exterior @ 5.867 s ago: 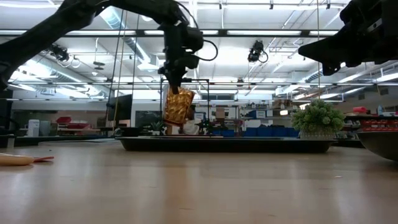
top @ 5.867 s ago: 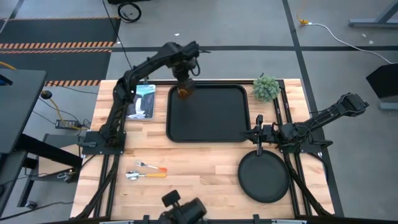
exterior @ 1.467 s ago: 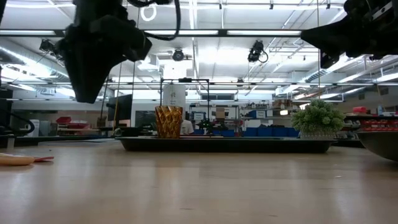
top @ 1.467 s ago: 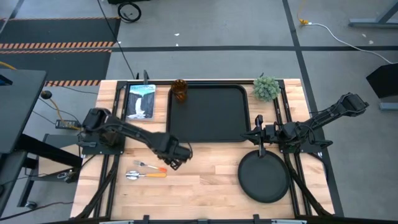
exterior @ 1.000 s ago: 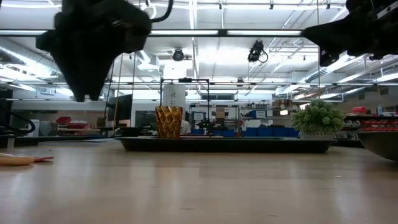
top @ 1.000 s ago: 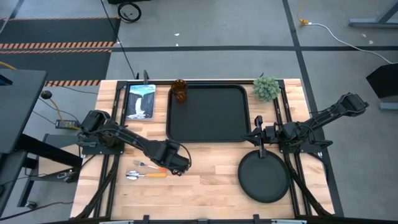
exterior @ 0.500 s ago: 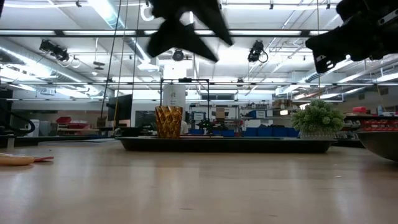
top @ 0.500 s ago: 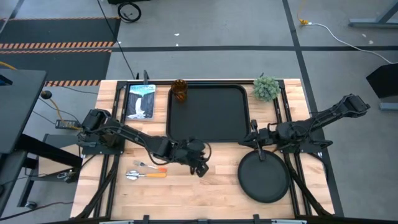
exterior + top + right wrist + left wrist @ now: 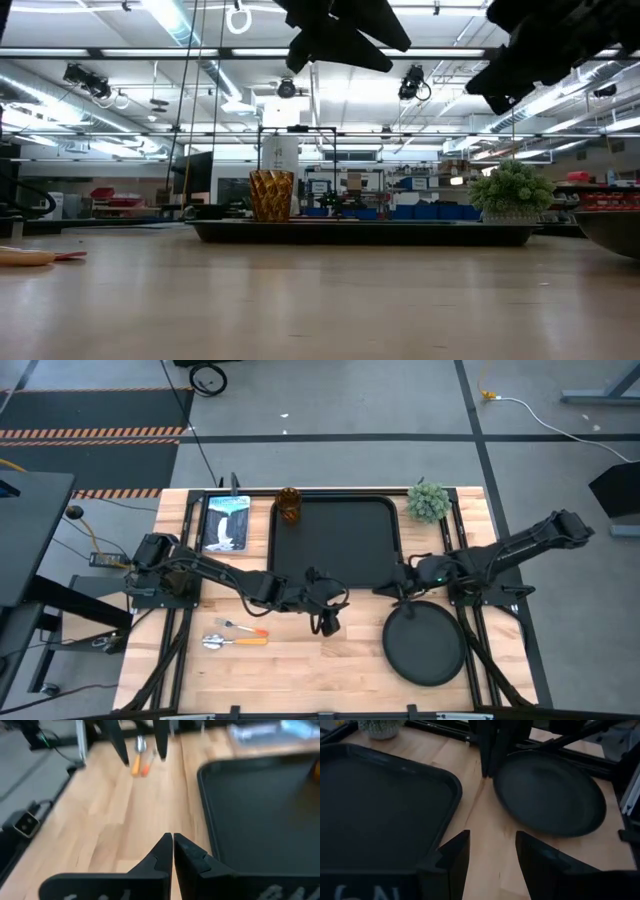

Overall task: Pick and place plate/cup/fork/spoon on tray
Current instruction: Put the black plate on the black tray

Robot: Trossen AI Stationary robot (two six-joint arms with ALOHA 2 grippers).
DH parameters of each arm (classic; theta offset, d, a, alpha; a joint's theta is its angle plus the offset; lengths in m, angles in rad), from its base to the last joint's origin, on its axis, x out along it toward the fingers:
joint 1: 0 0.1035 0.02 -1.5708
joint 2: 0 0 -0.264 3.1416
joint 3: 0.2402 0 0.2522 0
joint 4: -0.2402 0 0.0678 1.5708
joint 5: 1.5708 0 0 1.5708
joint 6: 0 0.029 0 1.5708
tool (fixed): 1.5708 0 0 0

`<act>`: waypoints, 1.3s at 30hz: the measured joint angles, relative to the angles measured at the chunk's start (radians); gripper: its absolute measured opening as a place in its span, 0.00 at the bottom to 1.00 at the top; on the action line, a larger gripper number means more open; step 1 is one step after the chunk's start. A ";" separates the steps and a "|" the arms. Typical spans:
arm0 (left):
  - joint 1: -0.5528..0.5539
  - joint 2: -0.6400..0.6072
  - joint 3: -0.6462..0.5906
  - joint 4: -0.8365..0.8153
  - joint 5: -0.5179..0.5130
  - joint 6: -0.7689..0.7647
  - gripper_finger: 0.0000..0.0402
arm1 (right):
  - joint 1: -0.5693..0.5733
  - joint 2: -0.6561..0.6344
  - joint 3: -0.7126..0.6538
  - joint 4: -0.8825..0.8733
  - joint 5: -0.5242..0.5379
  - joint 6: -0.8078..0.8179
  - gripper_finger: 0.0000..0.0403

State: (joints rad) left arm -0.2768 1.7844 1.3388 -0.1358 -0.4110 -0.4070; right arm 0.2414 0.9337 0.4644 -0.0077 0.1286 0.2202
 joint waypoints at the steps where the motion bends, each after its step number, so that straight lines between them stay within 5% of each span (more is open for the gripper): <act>1: -0.001 0.000 0.000 0.000 0.000 0.012 0.42 | -0.003 0.021 0.030 -0.055 -0.001 0.018 0.06; 10: -0.047 0.000 0.000 -0.004 0.005 0.114 0.42 | -0.083 0.207 0.258 -0.607 -0.059 0.181 0.08; 25: -0.083 0.000 0.000 -0.010 0.096 0.073 0.42 | -0.180 0.397 0.289 -0.930 -0.395 -0.037 0.27; 32: -0.100 0.000 0.000 -0.011 0.115 -0.001 0.42 | -0.186 0.488 0.295 -1.013 -0.398 -0.143 0.27; 39: -0.133 0.000 0.000 -0.037 0.135 -0.031 0.42 | -0.179 0.540 0.351 -1.109 -0.268 -0.174 0.27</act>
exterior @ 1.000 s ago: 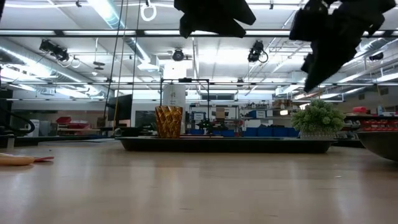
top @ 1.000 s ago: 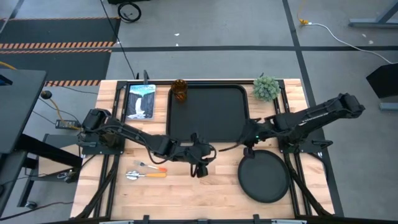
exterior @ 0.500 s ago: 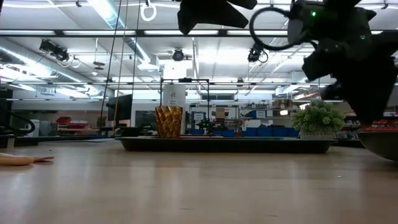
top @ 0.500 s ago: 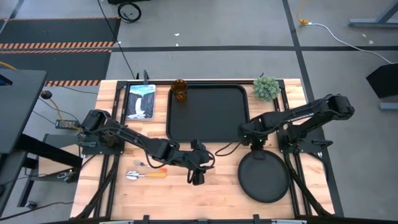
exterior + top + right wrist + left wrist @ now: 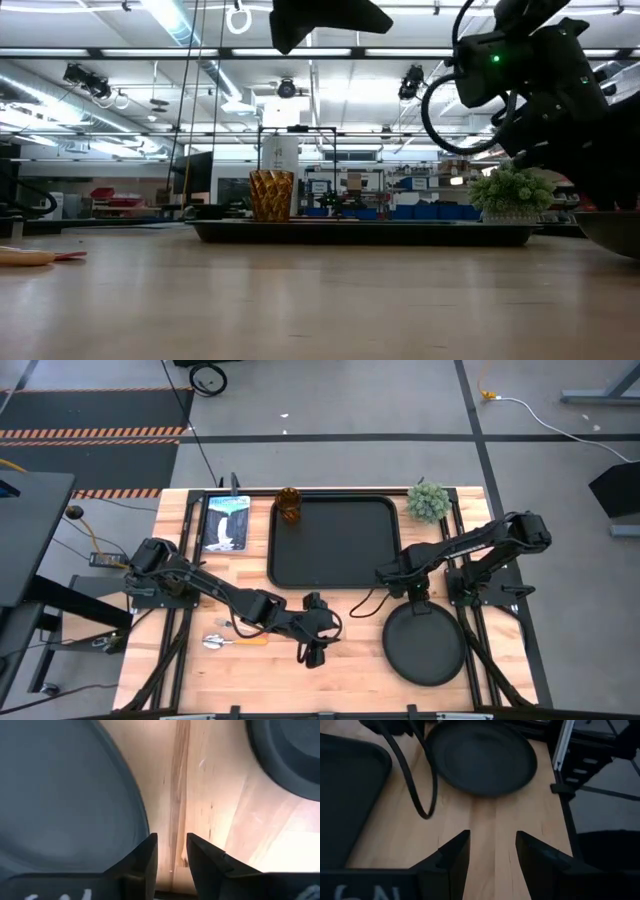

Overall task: Pick and place plate/cup/fork/spoon on tray
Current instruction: Put the black plate on the black tray

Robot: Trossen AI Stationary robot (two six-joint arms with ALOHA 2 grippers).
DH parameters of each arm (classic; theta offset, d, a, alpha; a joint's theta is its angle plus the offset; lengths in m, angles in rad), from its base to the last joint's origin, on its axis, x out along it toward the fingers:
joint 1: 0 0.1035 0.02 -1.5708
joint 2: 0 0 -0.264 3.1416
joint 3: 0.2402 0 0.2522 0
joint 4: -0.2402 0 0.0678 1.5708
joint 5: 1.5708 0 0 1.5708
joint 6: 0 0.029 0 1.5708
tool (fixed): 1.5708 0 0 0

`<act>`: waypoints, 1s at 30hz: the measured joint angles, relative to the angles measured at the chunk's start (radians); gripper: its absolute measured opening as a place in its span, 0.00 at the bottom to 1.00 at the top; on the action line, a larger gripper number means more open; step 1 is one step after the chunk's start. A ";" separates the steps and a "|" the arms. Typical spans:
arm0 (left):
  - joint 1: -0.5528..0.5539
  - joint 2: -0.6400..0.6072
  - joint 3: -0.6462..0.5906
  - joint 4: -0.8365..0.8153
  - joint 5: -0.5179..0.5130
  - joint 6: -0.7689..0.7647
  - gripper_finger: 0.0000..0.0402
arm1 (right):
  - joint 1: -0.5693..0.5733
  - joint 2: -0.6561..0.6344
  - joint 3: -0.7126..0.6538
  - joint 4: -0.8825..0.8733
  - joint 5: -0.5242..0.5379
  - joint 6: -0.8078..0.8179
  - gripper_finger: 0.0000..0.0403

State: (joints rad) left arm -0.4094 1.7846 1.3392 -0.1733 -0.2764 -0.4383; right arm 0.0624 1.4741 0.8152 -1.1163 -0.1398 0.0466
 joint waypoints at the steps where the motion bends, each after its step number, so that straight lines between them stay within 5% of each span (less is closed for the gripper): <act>1: -0.002 0.000 0.000 -0.010 0.008 -0.005 0.42 | 0.000 -0.001 0.005 -0.006 -0.001 -0.004 0.27; 9: -0.010 0.000 0.000 -0.028 0.104 -0.026 0.42 | 0.001 0.029 0.006 -0.033 -0.050 -0.025 0.27; 30: -0.010 0.000 0.000 -0.026 0.106 -0.031 0.42 | 0.003 0.170 0.005 -0.015 -0.081 -0.069 0.24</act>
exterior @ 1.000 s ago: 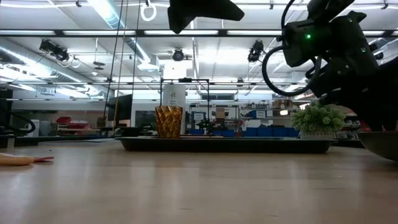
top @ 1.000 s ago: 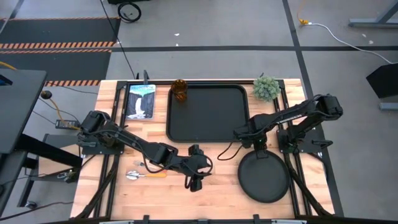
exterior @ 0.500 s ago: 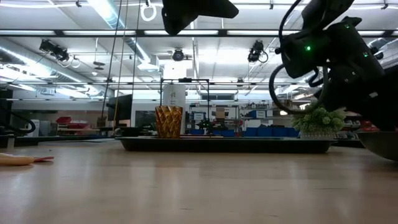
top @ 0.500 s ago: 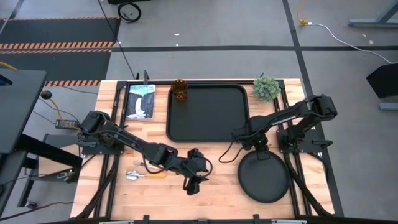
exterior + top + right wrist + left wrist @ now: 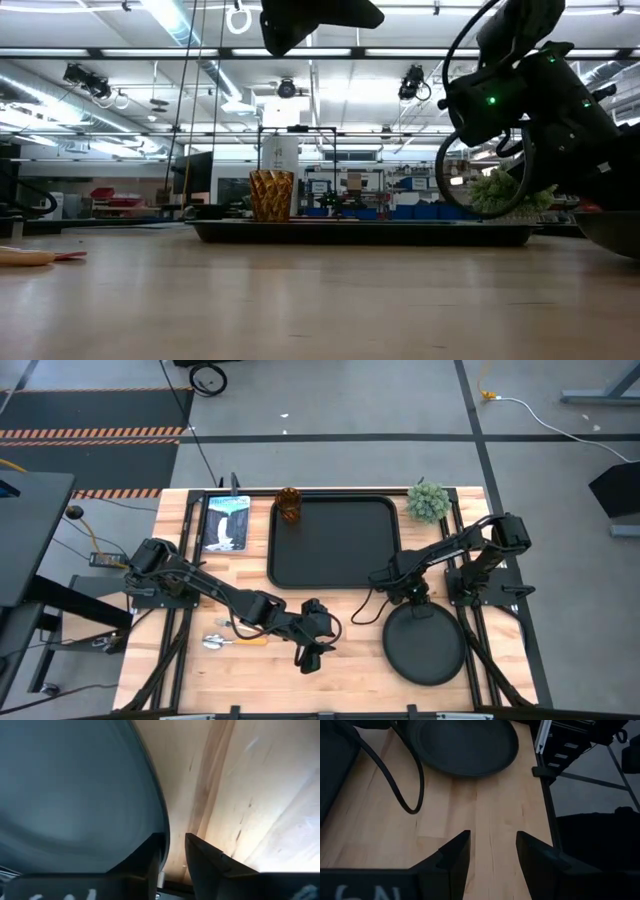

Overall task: Pick and place plate/cup/fork/spoon on tray
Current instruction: Put the black plate on the black tray, then move the orange glass to the top right of the tray

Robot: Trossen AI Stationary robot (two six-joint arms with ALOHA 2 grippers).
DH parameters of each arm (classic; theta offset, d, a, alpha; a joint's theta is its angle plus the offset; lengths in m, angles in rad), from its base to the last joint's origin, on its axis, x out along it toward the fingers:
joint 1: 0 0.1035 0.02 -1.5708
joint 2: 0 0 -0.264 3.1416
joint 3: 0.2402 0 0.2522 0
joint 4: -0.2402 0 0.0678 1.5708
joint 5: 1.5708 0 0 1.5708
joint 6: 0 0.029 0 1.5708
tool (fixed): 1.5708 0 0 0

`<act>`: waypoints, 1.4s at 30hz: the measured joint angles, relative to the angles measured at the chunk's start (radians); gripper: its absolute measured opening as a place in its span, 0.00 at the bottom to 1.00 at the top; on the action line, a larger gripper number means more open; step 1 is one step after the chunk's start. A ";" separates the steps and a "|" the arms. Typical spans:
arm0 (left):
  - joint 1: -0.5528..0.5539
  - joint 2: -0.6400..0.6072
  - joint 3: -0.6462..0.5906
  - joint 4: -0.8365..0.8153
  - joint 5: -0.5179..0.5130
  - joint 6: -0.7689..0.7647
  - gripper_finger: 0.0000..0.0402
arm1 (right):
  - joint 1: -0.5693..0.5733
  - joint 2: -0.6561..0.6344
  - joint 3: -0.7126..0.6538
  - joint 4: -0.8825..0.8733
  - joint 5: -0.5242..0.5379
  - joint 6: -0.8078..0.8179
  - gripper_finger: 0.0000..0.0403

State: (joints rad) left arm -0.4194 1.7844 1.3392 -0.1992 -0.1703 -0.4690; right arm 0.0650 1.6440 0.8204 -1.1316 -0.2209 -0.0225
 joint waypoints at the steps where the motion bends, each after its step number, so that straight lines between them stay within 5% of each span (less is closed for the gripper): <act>1: 0.000 0.000 0.000 0.000 0.000 0.000 0.42 | 0.000 0.000 0.000 0.002 -0.005 0.000 0.22; 14: 0.000 0.000 0.000 -0.001 -0.004 0.010 0.42 | 0.000 0.000 0.000 0.009 -0.020 0.015 0.13; 19: 0.023 0.000 0.002 -0.158 -0.232 0.058 0.42 | 0.000 0.000 0.000 -0.008 -0.019 0.019 0.17; 22: 0.076 0.000 0.002 -0.291 -0.303 0.032 0.42 | 0.000 0.000 0.000 -0.040 -0.018 0.029 0.21; 31: 0.246 -0.022 0.001 -0.492 -0.255 0.040 0.42 | 0.000 -0.001 0.000 -0.122 -0.015 0.056 0.29; 37: 0.337 -0.157 0.001 -0.660 -0.364 0.073 0.42 | 0.000 -0.045 0.038 -0.154 0.048 0.089 0.29; 42: 0.469 -0.273 0.001 -0.687 -0.331 0.089 0.42 | 0.001 -0.147 0.122 -0.099 0.149 0.125 0.29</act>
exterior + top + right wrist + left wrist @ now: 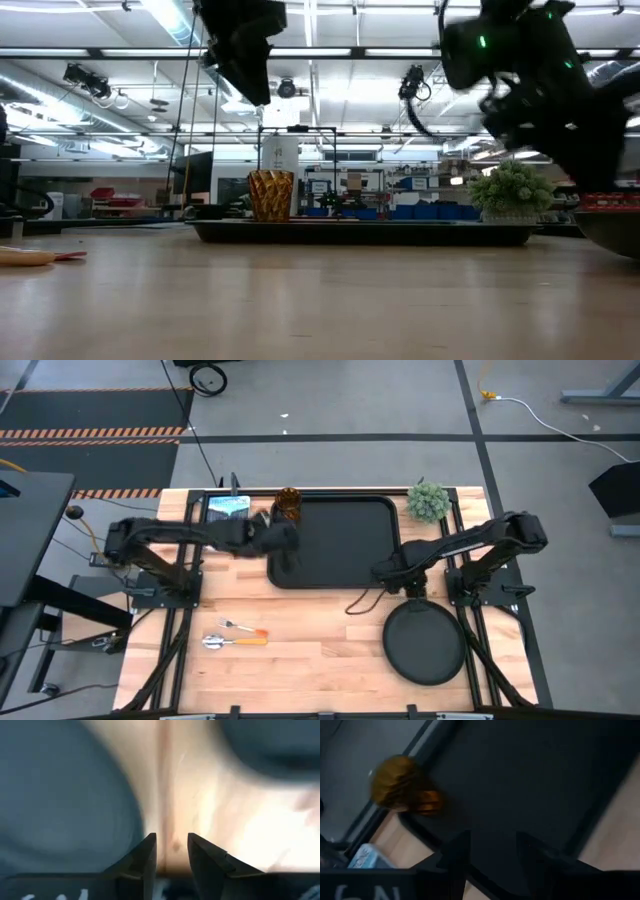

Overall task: Pick and place plate/cup/fork/spoon on tray
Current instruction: Move the orange glass to the top right of the tray

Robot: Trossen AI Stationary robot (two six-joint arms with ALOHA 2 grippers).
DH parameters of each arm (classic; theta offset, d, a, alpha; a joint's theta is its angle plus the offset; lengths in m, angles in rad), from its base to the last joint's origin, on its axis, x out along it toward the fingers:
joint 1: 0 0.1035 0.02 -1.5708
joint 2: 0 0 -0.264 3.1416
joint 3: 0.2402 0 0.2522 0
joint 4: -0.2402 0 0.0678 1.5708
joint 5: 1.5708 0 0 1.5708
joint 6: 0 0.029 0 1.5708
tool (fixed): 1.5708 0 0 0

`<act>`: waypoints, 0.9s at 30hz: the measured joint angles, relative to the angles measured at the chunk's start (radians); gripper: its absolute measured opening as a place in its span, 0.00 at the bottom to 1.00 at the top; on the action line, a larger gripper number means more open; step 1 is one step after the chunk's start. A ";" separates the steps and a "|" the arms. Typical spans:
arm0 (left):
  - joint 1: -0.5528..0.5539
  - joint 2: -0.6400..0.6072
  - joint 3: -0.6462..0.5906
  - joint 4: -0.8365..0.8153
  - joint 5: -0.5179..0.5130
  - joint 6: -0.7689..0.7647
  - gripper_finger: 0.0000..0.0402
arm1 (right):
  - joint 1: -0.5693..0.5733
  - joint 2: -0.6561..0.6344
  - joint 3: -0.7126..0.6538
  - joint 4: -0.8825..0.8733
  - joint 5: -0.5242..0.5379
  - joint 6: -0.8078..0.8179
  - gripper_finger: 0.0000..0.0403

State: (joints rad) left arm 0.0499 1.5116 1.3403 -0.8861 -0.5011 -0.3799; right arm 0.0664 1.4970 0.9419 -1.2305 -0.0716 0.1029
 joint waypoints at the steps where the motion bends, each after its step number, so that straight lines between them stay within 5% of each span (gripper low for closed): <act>1: 0.033 -0.013 0.000 0.007 0.019 0.004 0.42 | 0.001 -0.023 0.015 0.029 0.023 0.005 0.29; 14: 0.472 0.018 -0.002 0.023 0.254 -0.003 0.42 | 0.078 -0.260 -0.021 0.482 0.140 0.081 0.29; 27: 0.678 0.156 -0.002 0.174 0.371 0.029 0.42 | 0.196 -0.241 -0.120 0.708 0.279 0.104 0.29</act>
State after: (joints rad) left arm 0.7280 1.6675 1.3388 -0.7117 -0.1303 -0.3506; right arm 0.2629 1.2557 0.8218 -0.5224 0.2078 0.2073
